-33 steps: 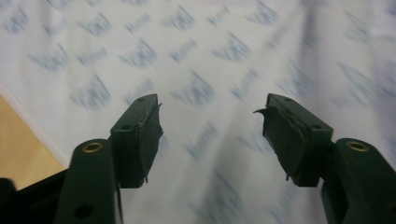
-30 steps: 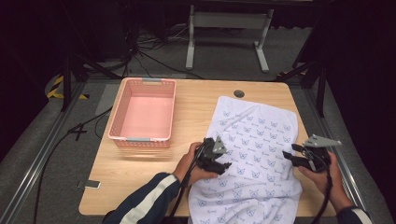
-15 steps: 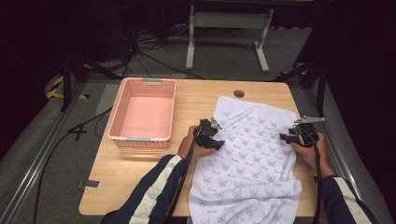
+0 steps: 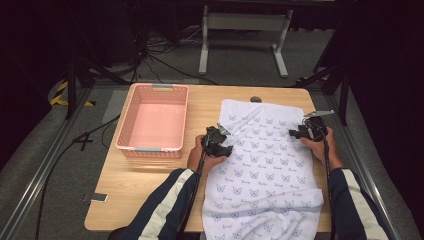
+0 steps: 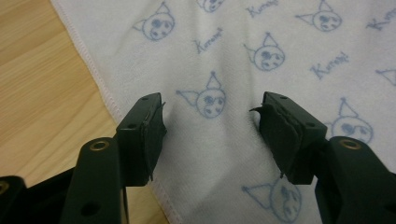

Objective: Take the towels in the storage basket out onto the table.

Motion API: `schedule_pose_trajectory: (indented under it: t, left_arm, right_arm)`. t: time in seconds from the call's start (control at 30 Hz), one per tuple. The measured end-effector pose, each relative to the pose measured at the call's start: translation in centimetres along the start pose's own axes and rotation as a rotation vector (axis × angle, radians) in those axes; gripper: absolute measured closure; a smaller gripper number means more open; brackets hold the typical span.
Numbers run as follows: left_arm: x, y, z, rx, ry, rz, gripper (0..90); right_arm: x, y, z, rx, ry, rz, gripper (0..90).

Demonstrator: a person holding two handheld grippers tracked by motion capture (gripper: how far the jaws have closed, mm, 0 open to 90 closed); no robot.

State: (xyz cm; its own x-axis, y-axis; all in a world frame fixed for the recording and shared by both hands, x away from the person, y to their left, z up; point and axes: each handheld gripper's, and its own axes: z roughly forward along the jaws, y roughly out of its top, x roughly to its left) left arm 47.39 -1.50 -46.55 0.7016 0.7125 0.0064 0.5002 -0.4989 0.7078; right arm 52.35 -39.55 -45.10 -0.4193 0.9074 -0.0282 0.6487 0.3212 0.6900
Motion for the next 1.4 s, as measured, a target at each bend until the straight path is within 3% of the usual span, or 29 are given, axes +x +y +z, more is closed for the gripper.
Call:
schedule_pose_trajectory:
  t: [0.13,0.3,0.4,0.47,0.53,0.6,0.63,0.67,0.7,0.77,1.0,1.17,1.4]
  left_arm:
    - [0.9,-0.3,-0.2,-0.009,0.065,-0.048,41.4]
    - [0.9,-0.1,0.0,-0.027,0.114,-0.016,43.1]
    - [1.3,0.7,0.6,-0.053,0.111,-0.009,42.0]
    - [2.0,1.8,1.1,-0.044,0.098,-0.051,38.8]
    - [2.4,2.5,1.3,-0.067,0.143,-0.059,37.0]
    - [3.2,3.0,1.6,-0.062,0.139,-0.110,37.2]
    - [3.4,3.0,1.9,-0.041,0.127,-0.124,37.4]
    - [3.4,3.0,1.9,-0.041,0.127,-0.124,43.6]
    - [3.5,2.9,2.3,-0.026,0.090,-0.114,43.6]
    - [3.1,2.7,2.6,-0.005,0.084,-0.096,47.1]
    - [2.2,1.9,1.7,-0.003,0.047,-0.065,55.8]
    - [1.0,0.5,0.3,0.005,0.007,-0.034,58.9]
    - [-2.0,-2.4,-3.0,0.039,-0.062,0.040,61.0]
  right_arm:
    - [0.7,1.5,1.5,-0.007,0.006,-0.016,46.2]
    - [1.2,2.6,2.6,-0.011,0.009,-0.018,45.6]
    - [1.6,2.9,2.4,0.016,-0.016,-0.056,45.3]
    - [1.6,3.0,2.1,0.020,-0.028,-0.071,46.1]
    - [0.8,3.0,1.1,-0.051,-0.041,-0.034,48.3]
    - [0.4,2.9,0.8,-0.070,-0.055,-0.004,48.2]
    - [0.2,2.7,0.9,-0.042,-0.051,-0.012,48.1]
    - [0.2,2.7,0.9,-0.042,-0.051,-0.012,48.1]
    - [0.2,2.5,1.1,-0.010,-0.039,-0.014,48.5]
    - [-0.1,2.0,1.2,0.022,0.001,-0.015,51.6]
    - [0.5,0.4,0.2,0.007,0.049,-0.045,55.7]
    - [2.1,-1.0,-1.1,0.008,0.093,-0.099,57.8]
    - [4.7,-3.5,-3.9,0.041,0.152,-0.170,58.5]
